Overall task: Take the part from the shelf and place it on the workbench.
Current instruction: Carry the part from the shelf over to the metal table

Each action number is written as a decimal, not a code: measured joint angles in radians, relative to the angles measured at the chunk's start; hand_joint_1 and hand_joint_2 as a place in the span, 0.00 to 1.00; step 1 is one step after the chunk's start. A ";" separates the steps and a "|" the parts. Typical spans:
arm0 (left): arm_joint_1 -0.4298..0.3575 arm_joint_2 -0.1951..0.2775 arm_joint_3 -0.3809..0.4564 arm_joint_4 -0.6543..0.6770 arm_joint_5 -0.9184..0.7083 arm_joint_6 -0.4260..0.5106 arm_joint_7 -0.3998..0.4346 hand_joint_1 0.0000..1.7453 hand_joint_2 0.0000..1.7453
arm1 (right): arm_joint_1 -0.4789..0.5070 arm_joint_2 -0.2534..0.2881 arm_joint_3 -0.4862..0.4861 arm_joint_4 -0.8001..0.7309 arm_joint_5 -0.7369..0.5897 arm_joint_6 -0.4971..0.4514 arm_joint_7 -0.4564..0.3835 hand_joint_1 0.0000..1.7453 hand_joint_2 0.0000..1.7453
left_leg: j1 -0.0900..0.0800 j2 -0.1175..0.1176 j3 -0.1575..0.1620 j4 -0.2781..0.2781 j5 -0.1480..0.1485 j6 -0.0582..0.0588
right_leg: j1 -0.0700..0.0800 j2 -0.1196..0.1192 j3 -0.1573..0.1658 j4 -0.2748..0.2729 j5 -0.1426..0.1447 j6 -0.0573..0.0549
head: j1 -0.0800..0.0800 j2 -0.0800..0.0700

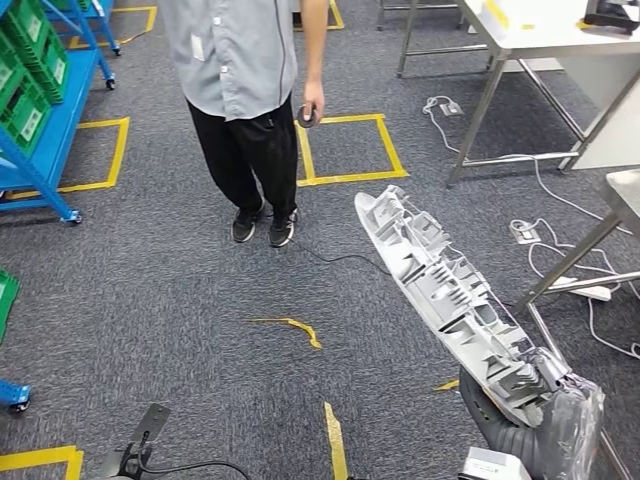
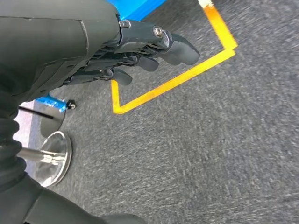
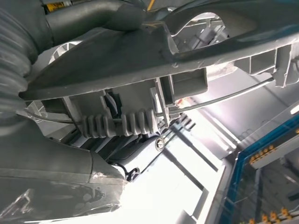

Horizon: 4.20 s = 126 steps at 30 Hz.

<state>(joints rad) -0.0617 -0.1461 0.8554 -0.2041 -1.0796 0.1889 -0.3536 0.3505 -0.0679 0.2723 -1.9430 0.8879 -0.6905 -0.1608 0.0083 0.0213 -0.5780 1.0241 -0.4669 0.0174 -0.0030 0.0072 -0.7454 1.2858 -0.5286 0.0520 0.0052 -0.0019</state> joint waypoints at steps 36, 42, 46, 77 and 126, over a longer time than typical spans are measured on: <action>-0.004 0.006 0.000 0.000 0.001 -0.018 -0.022 0.00 1.00 | -0.034 0.001 -0.007 0.019 -0.018 0.000 -0.024 1.00 1.00 | -0.008 0.030 0.014 -0.004 -0.008 -0.019 | 0.010 -0.057 0.131 -0.238 0.082 -0.011 | -0.002 0.000; -0.006 0.005 -0.001 0.000 0.001 -0.018 -0.025 0.00 1.00 | -0.036 0.001 -0.007 0.019 -0.019 0.000 -0.023 1.00 1.00 | -0.003 0.002 -0.044 0.129 -0.089 -0.045 | 0.002 -0.007 0.136 -0.252 0.090 -0.043 | -0.013 0.000; 0.000 0.008 -0.001 0.000 0.002 -0.018 -0.025 0.00 1.00 | -0.036 0.001 -0.006 0.023 -0.023 0.000 -0.023 1.00 1.00 | -0.002 -0.016 -0.119 0.250 -0.098 -0.046 | 0.001 0.035 0.138 -0.252 0.089 -0.046 | -0.015 0.000; 0.004 0.014 0.002 0.000 0.003 -0.022 -0.042 0.00 1.00 | -0.036 0.001 -0.004 0.028 -0.036 0.000 -0.022 1.00 1.00 | -0.001 -0.020 -0.108 0.235 -0.091 -0.046 | -0.002 0.063 0.133 -0.247 0.088 -0.046 | -0.017 0.000; -0.003 0.013 0.003 0.000 -0.001 -0.038 -0.051 0.00 1.00 | -0.058 0.000 0.022 0.036 -0.032 0.012 -0.035 1.00 1.00 | 0.006 0.000 0.006 -0.003 0.000 -0.016 | -0.003 -0.008 0.097 -0.170 0.072 0.006 | -0.003 0.000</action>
<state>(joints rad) -0.0652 -0.1333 0.8583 -0.2037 -1.0802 0.1509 -0.4050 0.2925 -0.0676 0.2947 -1.9073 0.8556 -0.6786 -0.1955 0.0138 0.0218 -0.5723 1.0208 -0.4666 0.0014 -0.0060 -0.0010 -0.6480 1.1154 -0.4570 0.0581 0.0019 -0.0019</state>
